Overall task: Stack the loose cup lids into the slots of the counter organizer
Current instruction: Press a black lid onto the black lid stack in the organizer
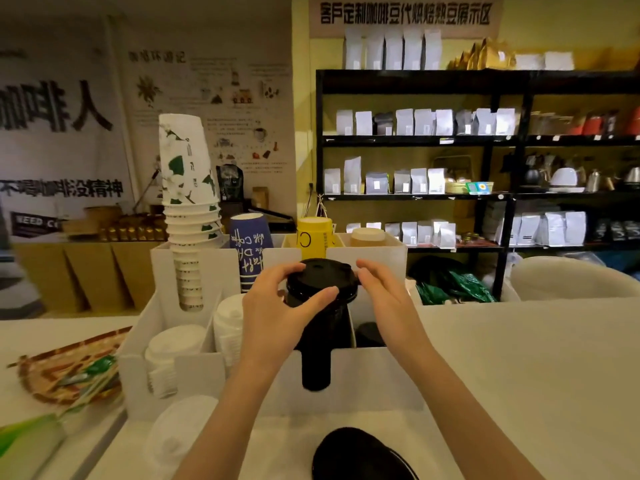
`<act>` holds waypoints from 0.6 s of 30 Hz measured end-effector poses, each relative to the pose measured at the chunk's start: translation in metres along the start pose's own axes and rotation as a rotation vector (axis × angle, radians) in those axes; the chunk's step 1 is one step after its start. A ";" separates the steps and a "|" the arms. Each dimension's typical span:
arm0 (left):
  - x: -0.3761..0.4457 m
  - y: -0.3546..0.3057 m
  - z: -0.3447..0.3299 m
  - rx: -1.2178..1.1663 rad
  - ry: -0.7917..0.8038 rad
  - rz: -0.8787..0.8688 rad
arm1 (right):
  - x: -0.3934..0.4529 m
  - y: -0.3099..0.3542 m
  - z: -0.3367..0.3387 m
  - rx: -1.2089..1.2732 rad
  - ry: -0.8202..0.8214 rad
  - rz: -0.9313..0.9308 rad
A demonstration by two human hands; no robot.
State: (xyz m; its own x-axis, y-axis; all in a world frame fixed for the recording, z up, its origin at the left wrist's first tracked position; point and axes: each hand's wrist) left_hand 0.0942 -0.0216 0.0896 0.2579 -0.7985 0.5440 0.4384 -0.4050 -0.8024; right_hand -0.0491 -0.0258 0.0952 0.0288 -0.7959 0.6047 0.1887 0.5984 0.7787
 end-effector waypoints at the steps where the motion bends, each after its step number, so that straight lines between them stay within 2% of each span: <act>1: 0.002 0.003 0.001 0.008 -0.018 0.005 | 0.001 -0.003 -0.003 0.025 0.011 -0.012; 6: 0.007 0.013 -0.001 0.072 -0.013 0.015 | -0.001 -0.022 -0.015 0.124 0.106 -0.119; 14: 0.009 0.025 -0.002 0.206 0.079 0.045 | 0.003 -0.028 -0.020 0.171 0.189 -0.137; 18: 0.011 0.029 -0.002 0.260 0.121 0.073 | 0.004 -0.035 -0.016 0.174 0.180 -0.179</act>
State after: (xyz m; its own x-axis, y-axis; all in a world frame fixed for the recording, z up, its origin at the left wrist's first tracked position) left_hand 0.1084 -0.0432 0.0718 0.1990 -0.8749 0.4416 0.6326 -0.2294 -0.7397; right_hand -0.0401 -0.0517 0.0678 0.1865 -0.8844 0.4279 0.0360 0.4414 0.8966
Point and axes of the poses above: each hand's wrist, its own x-axis towards the middle knuckle, its own z-axis out of the back of the hand, y = z × x, and after that the axes turned 11 degrees about z, right-handed
